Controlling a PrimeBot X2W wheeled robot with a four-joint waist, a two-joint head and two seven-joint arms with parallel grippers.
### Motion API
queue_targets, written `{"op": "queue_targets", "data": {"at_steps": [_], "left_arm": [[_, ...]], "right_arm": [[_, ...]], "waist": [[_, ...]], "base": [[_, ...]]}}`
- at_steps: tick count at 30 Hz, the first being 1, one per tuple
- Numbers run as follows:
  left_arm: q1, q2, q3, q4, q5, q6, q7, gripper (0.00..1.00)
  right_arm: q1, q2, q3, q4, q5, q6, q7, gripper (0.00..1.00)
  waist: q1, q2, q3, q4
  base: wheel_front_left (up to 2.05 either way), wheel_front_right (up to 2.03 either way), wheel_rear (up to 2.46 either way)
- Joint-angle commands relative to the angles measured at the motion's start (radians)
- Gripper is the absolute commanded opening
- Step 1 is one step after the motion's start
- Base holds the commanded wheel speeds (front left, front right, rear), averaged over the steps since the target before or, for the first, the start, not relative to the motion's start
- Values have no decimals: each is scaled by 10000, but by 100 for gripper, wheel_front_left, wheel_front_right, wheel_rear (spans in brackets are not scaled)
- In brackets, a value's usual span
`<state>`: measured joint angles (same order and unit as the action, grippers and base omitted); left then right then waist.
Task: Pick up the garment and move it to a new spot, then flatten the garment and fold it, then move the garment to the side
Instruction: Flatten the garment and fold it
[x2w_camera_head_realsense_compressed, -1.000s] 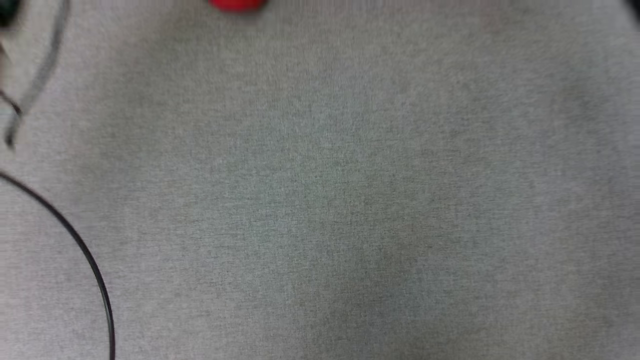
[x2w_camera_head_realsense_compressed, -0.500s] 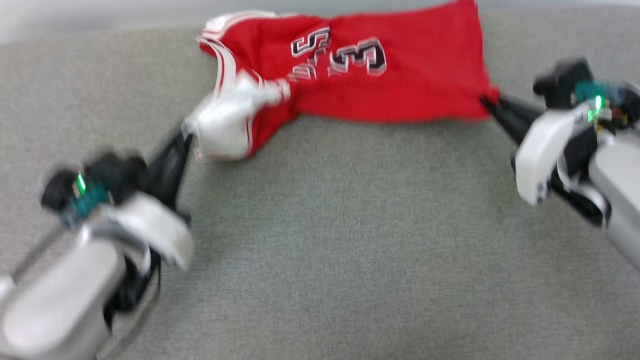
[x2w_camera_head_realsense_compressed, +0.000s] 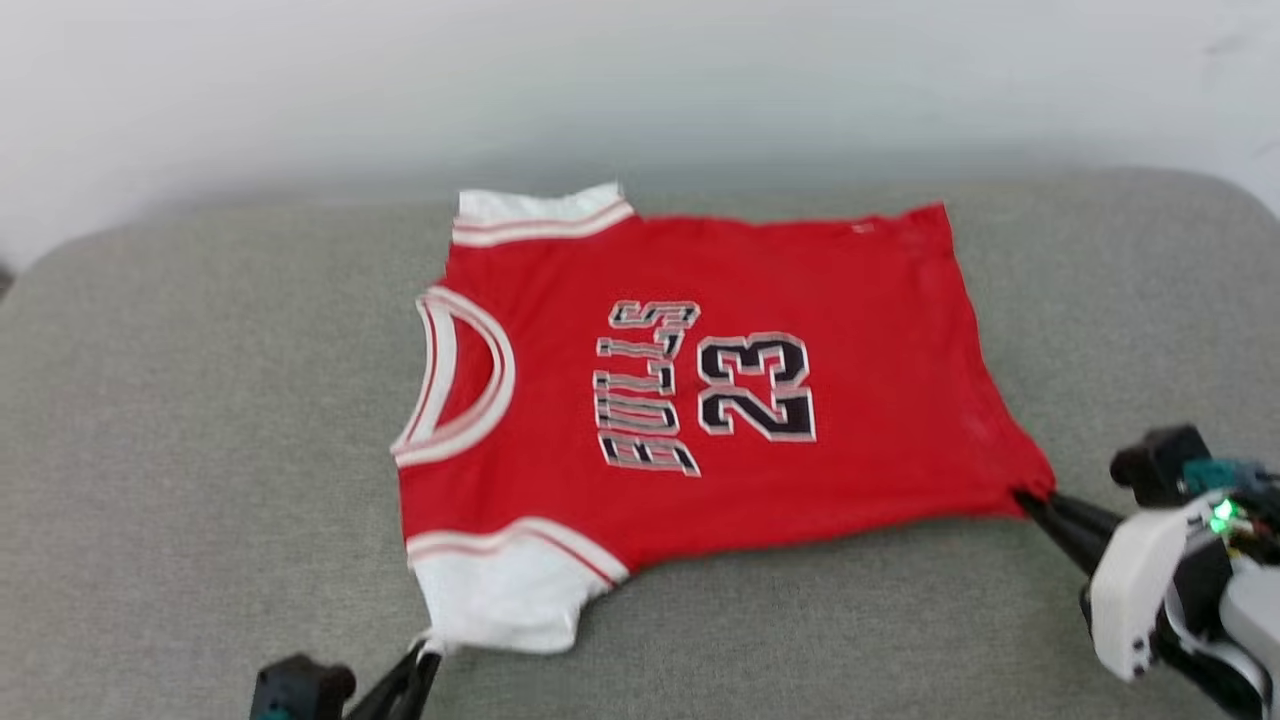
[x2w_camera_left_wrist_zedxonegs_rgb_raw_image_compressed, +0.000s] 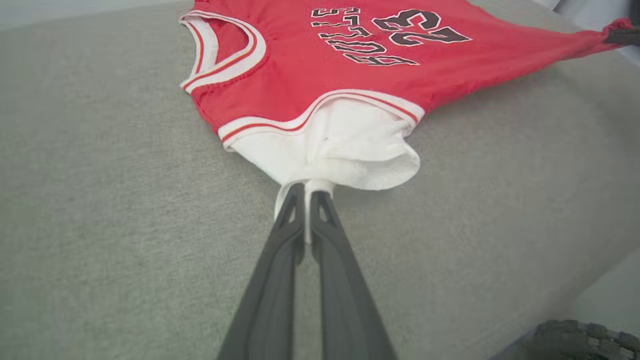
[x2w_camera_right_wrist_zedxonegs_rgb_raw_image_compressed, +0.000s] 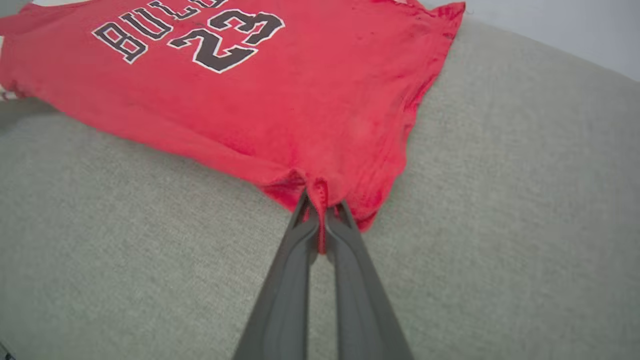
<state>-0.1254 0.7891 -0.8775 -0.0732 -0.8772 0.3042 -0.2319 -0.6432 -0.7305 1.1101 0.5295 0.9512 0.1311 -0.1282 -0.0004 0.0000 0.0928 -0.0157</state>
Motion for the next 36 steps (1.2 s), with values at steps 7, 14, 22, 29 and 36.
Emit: {"op": "queue_targets", "data": {"at_steps": [7, 14, 22, 29, 36], "left_arm": [[1937, 46, 50, -547, -841, 552, -184, 0], [2879, -95, 136, -550, -1182, 645, -268, 0], [2096, -239, 415, -391, -549, 561, -305, 0], [188, -329, 655, -21, 341, 218, -157, 0], [-1506, -279, 893, 487, 743, -271, 244, 0]], "right_arm": [[1972, -571, -113, -581, 117, -7, 45, 0], [3471, -1056, -517, -1251, 341, -7, 316, 0], [3742, -947, -1507, -1796, -2, -5, 798, 0], [3376, -910, -2642, -2310, -302, -7, 1180, 0], [3003, -809, -3470, -2725, -628, -5, 1640, 0]], "waist": [[4, 0, -782, 22], [4, 0, -950, 153], [4, 0, -597, 148], [4, 0, 81, 72], [4, 0, 834, -110]], "base": [[0, 0, 0], [0, 0, 0], [0, 0, 0], [0, 0, 0], [0, 0, 0]]}}
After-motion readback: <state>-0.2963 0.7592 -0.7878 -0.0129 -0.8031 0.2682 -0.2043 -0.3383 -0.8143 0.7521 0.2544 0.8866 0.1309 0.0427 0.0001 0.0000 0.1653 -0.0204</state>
